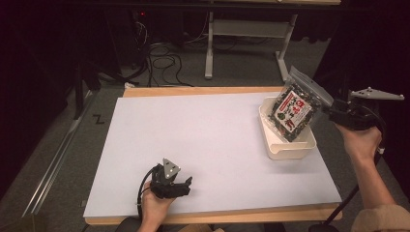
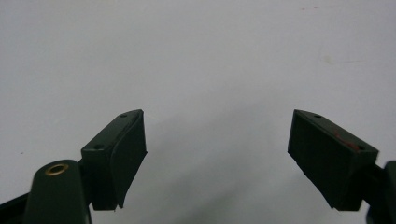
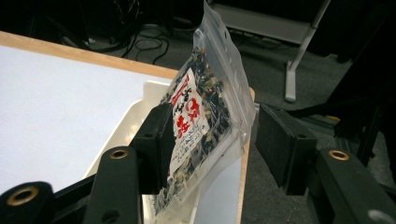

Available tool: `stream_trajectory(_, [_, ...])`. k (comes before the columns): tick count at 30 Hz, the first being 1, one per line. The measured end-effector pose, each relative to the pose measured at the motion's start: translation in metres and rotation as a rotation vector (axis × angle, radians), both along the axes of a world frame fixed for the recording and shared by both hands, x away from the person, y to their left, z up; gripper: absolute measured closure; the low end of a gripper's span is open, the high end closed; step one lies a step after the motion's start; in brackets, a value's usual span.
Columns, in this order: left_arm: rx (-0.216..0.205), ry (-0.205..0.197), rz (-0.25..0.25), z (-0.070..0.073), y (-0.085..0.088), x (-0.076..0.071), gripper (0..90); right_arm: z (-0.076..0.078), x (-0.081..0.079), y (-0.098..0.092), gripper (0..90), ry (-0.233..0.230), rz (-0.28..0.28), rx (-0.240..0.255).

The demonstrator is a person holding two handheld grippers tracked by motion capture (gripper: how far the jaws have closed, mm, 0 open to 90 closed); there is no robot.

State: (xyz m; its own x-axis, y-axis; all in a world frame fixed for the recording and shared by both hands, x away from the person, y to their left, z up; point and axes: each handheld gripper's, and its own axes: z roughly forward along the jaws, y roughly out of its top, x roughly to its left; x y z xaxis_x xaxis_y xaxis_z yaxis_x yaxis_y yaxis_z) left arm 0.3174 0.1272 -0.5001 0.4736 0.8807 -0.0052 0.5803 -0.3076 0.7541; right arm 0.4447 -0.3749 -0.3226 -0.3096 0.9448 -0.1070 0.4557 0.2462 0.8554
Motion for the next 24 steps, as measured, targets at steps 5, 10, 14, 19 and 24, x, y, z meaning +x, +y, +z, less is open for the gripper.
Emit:
stream_trajectory(5, [-0.002, 0.0, 0.003, 0.0, 0.0, 0.0, 20.0, 0.002, -0.012, -0.003, 55.1, -0.019, 0.023, 0.017])
stream_trajectory(10, [0.004, -0.001, -0.002, 0.0, -0.001, 0.0, 20.0, 0.005, -0.021, 0.005, 64.6, -0.009, 0.051, 0.004])
stream_trajectory(14, [-0.007, -0.006, 0.003, 0.001, 0.001, -0.001, 20.0, 0.003, -0.02, 0.02, 64.9, 0.031, 0.067, -0.021])
stream_trajectory(19, [-0.002, -0.004, -0.002, 0.001, 0.0, 0.0, 20.0, -0.006, -0.035, 0.032, 62.9, 0.03, 0.124, -0.017])
stream_trajectory(24, [-0.007, -0.005, 0.0, 0.001, 0.001, 0.0, 20.0, -0.018, -0.051, 0.04, 57.9, 0.027, 0.173, 0.004])
